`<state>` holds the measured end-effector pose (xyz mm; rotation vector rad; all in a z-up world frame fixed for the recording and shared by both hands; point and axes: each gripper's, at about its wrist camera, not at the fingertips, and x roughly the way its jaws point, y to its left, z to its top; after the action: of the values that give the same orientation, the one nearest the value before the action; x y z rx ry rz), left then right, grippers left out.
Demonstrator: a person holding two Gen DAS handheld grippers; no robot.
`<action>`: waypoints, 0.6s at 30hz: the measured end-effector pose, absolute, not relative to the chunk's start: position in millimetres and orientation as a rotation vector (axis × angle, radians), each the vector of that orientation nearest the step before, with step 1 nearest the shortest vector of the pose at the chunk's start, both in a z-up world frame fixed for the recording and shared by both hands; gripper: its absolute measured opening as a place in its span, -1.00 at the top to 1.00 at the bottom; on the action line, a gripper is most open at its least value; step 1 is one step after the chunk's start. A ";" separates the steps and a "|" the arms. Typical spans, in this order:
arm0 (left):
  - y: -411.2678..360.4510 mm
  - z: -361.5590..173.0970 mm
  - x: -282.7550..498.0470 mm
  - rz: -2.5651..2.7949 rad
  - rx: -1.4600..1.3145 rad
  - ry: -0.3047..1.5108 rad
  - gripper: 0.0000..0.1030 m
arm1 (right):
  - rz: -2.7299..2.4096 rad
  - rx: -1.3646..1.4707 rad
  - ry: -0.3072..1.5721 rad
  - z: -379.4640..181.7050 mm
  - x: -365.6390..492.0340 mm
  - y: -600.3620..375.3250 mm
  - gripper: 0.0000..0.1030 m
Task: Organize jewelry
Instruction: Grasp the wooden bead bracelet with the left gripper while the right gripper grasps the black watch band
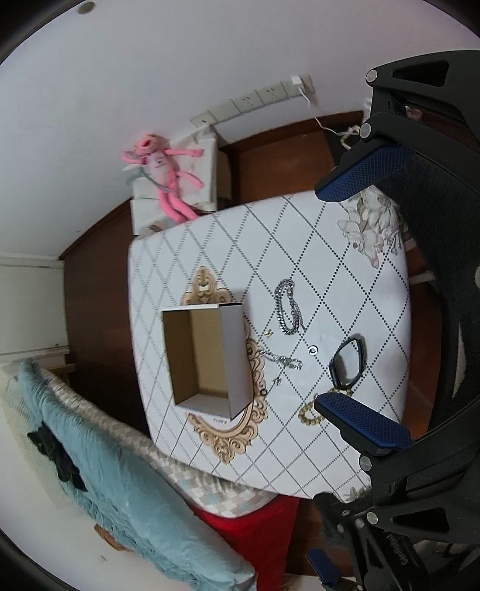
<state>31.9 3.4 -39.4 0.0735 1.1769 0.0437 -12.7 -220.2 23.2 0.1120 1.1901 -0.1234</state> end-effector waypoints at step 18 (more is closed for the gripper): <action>19.1 -174.0 52.6 0.006 0.047 1.405 -0.56 | -0.010 0.173 1.438 -170.3 5.1 -178.1 0.12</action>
<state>52.6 19.1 -174.0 0.0473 1.4054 0.0056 5.1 -178.1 -170.3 0.1733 1.4384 -0.0101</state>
